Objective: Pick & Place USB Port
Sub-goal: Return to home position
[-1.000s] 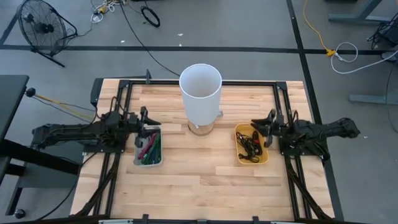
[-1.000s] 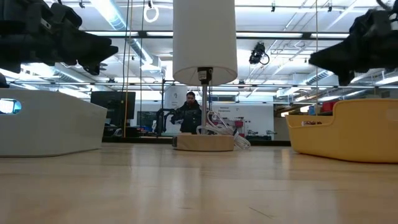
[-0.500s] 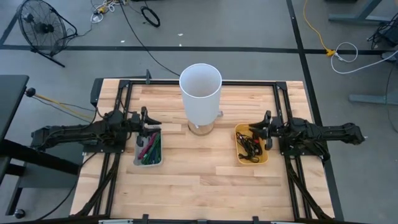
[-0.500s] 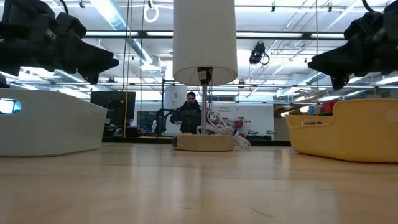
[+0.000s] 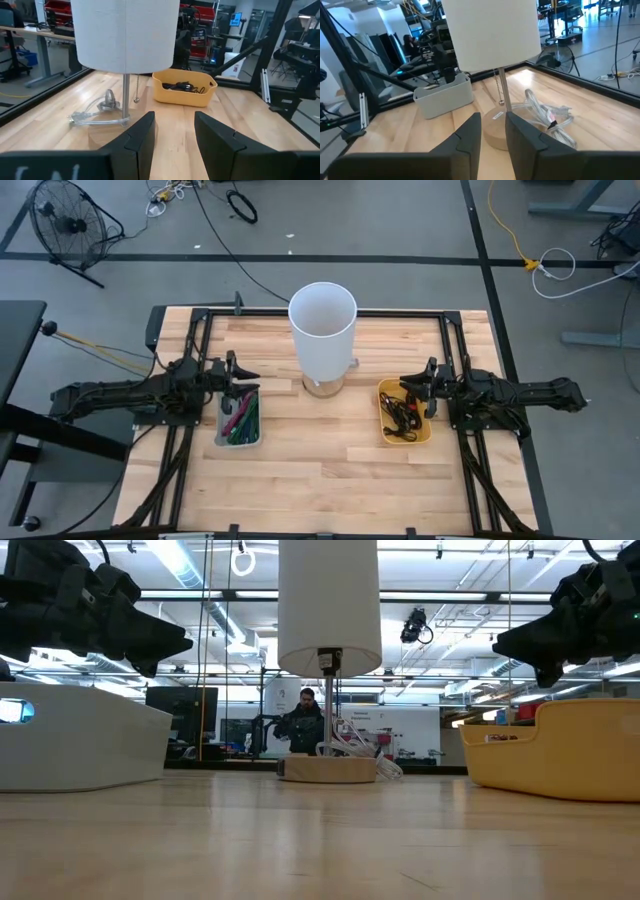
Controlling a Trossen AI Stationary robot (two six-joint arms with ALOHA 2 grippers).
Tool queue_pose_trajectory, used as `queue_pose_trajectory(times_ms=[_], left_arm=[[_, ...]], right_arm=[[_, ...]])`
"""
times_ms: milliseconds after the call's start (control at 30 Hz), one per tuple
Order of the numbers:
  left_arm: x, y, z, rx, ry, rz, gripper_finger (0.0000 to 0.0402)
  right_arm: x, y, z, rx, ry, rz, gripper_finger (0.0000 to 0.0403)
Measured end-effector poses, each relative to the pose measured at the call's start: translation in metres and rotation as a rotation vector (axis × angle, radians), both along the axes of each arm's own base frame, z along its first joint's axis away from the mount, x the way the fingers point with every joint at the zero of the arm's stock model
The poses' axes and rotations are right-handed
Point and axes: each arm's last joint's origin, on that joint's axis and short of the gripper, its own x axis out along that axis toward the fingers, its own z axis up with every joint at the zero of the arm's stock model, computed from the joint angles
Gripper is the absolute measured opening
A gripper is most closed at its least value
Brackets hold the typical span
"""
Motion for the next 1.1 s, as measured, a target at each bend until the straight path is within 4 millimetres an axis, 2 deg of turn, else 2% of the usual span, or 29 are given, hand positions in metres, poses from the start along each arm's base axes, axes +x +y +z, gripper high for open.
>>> queue_pose_trajectory(times_ms=[200,467,700,1100], left_arm=[[-0.001,-0.002,0.002,0.002,-0.015,-0.009,0.0144],[-0.015,-0.016,0.020,0.036,-0.211,-0.104,0.0144],[-0.027,-0.029,0.031,0.039,-0.360,-0.233,0.0144],[-0.028,-0.033,0.034,0.038,-0.393,-0.280,0.0144]], right_arm=[[-0.001,0.000,0.001,0.001,-0.030,-0.001,0.0091],[-0.005,0.000,0.010,0.004,-0.133,-0.001,0.0091],[-0.005,0.000,0.010,0.004,-0.133,-0.001,0.0091],[-0.005,0.000,0.009,0.004,-0.124,0.000,0.0091]])
